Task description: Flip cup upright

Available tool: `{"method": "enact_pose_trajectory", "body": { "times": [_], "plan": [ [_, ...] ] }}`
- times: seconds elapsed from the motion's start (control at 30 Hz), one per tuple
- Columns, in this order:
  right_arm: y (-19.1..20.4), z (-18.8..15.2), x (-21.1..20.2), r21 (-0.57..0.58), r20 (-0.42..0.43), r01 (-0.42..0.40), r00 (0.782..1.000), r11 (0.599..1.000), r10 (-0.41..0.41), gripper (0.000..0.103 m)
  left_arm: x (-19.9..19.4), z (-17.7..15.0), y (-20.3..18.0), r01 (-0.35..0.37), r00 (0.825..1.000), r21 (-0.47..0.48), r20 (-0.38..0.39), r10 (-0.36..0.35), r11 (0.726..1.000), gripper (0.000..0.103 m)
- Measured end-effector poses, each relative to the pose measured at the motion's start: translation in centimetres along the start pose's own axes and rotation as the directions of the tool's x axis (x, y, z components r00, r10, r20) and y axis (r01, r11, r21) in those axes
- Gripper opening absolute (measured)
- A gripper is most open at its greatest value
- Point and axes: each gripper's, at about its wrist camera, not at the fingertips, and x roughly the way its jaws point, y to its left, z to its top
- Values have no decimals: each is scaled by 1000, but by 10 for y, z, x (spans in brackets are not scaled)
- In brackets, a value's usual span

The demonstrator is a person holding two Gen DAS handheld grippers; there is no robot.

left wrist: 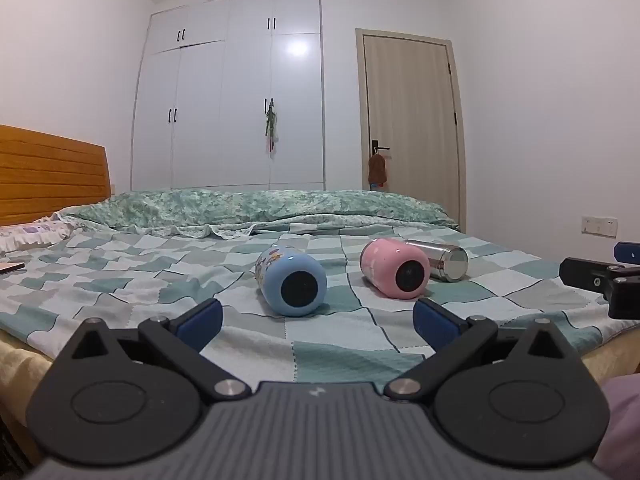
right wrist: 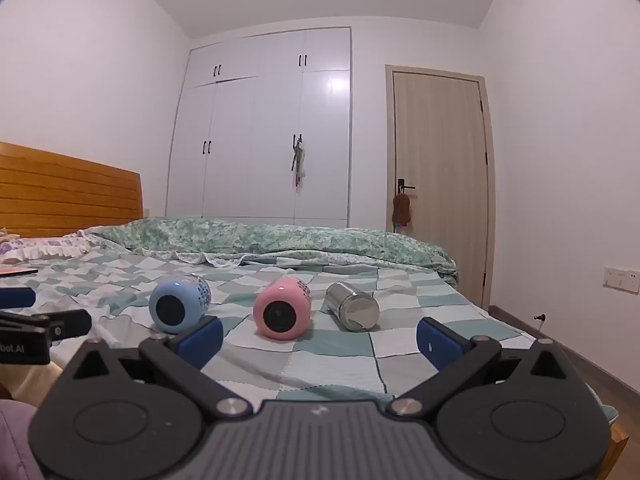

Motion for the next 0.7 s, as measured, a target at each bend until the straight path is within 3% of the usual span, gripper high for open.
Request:
{"method": "enact_pose_trajectory", "body": {
  "times": [0.7],
  "plan": [
    [-1, -1, 1, 3, -13, 0, 1000, 1000, 0, 103, -6, -1, 0, 14, 999, -11, 38, -14, 1000, 103]
  ]
}}
